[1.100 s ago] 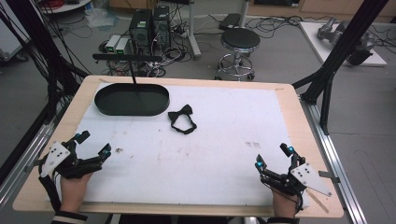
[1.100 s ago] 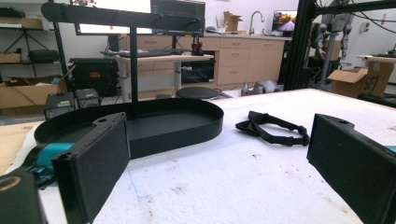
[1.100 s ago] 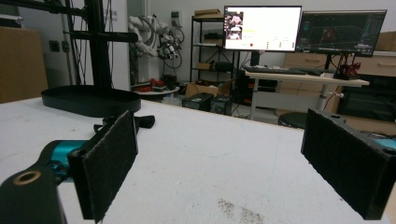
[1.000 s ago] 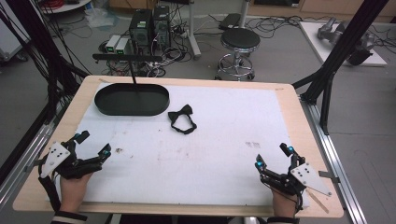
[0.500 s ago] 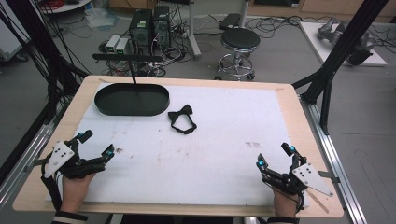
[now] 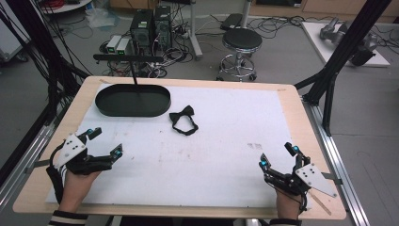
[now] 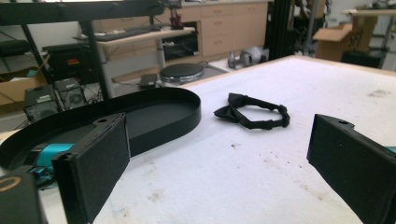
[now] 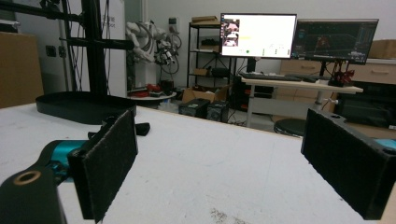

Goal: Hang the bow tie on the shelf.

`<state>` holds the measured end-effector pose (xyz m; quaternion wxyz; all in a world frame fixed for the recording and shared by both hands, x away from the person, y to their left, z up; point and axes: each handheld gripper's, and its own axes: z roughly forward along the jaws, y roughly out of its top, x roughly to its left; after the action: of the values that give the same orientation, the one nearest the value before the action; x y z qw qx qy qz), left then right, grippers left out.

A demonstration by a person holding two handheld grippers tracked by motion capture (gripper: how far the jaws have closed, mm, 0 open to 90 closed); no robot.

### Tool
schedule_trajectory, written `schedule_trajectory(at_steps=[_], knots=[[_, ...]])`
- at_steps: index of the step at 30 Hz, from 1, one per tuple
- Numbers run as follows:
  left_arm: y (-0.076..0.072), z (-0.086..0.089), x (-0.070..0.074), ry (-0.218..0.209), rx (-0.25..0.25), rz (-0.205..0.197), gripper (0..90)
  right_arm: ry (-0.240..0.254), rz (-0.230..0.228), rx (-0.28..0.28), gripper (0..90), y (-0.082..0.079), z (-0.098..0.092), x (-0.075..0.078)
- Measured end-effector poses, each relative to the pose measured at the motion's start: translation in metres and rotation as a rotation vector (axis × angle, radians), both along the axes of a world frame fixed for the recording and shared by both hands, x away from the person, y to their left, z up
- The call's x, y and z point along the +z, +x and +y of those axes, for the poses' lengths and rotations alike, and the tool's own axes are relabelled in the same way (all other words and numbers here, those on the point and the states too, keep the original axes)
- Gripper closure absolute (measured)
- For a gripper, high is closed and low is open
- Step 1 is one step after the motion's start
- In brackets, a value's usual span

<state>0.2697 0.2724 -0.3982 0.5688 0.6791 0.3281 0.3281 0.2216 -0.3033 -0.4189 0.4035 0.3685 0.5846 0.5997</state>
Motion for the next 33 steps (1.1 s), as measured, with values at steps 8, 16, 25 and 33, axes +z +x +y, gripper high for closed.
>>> schedule_trajectory(at_steps=[8, 16, 25, 33], knots=[[0.021, -0.031, 0.019, 0.098, -0.083, 0.021, 7.0, -0.002, -0.002, 0.0, 9.9, -0.001, 0.001, 0.001], [0.041, -0.06, 0.034, 0.163, -0.141, 0.039, 11.1, -0.001, 0.002, 0.002, 9.9, 0.0, 0.0, 0.0], [0.064, -0.087, 0.037, 0.251, -0.177, 0.083, 20.3, 0.003, 0.004, -0.001, 9.9, 0.0, -0.001, 0.0], [0.085, -0.12, 0.032, 0.313, -0.27, 0.146, 24.7, 0.006, 0.006, 0.0, 9.9, 0.001, -0.001, -0.001]])
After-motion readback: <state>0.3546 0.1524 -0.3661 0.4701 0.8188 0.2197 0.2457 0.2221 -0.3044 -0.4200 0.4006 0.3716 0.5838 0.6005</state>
